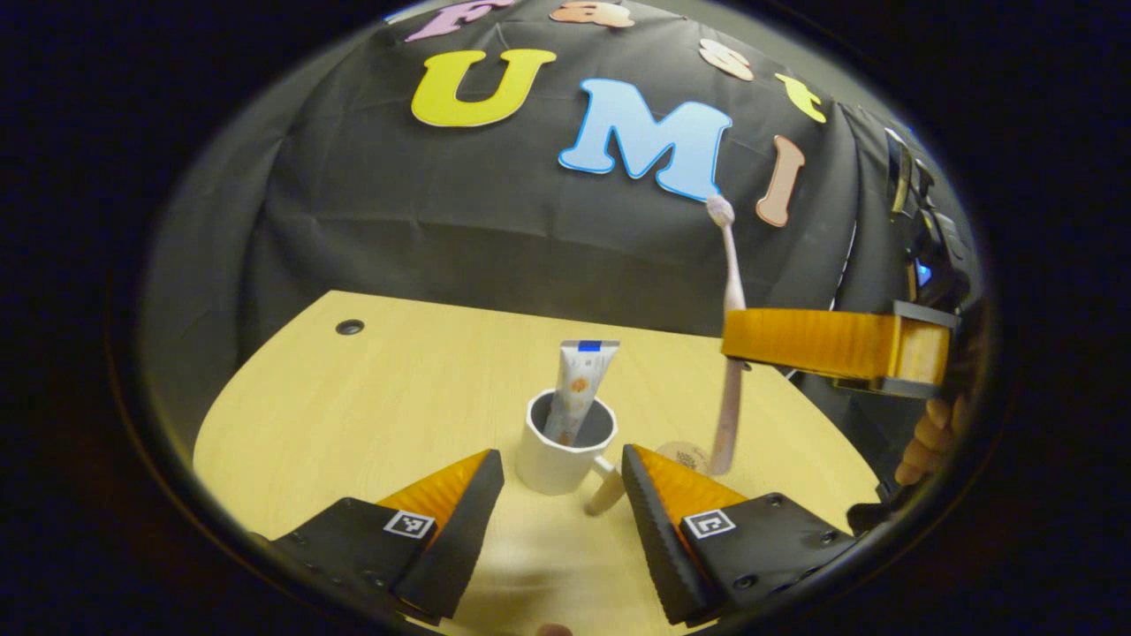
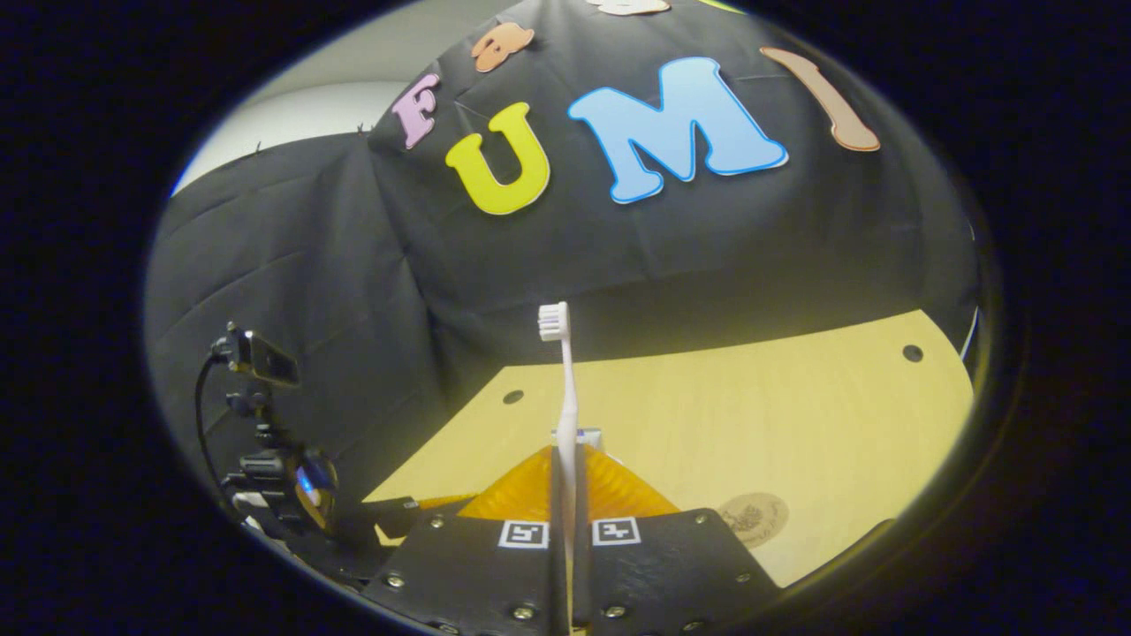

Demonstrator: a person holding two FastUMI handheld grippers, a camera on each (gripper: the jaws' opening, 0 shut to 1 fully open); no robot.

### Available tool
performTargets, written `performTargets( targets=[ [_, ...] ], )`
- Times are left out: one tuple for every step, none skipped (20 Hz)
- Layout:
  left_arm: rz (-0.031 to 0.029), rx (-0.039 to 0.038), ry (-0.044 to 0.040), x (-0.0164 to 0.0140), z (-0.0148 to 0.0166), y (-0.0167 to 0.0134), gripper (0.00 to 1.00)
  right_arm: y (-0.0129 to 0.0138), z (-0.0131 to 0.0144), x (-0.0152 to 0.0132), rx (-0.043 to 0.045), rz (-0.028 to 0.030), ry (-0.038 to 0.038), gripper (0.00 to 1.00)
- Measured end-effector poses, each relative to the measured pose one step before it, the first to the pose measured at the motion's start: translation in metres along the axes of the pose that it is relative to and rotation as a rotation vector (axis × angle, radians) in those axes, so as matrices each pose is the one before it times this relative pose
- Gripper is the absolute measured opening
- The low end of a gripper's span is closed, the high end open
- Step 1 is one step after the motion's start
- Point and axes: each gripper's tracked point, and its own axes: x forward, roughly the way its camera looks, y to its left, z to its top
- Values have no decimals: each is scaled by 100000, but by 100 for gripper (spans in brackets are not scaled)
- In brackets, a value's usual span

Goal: Put the toothbrush and toothpaste on the desktop into the cup, then pick up the cup and place it on the coaster on the desktop.

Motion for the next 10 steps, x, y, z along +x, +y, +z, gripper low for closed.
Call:
performTargets(
  targets=[
    [-812,-352,473,-355,-70,-160,87,126,255,896,-607,269,-1420,4],
    [-246,28,407,-297,-99,47,87,92,40,833,-226,236,-1046,4],
    [146,188,583,-117,-286,270,87,243,-112,987,464,742,-589,4],
    [178,-379,573,-67,-185,250,87,215,-46,783,170,564,-525,4],
    [-21,-997,928,-83,-341,195,87,114,1,776,-700,347,-956,4],
    [12,-1350,872,-153,-231,131,87,164,134,598,-1639,492,-1935,4],
    [92,-1584,919,-65,-324,210,87,217,240,301,-2181,646,-2217,4],
    [-19,-1521,790,-131,-488,282,87,165,58,536,-2642,664,-2312,4],
    [165,-1246,689,-29,-317,256,87,68,-197,607,-3223,102,-2090,4],
    [190,-728,792,-74,-340,266,87,27,-75,537,-3276,-116,-1384,4]
  ],
)
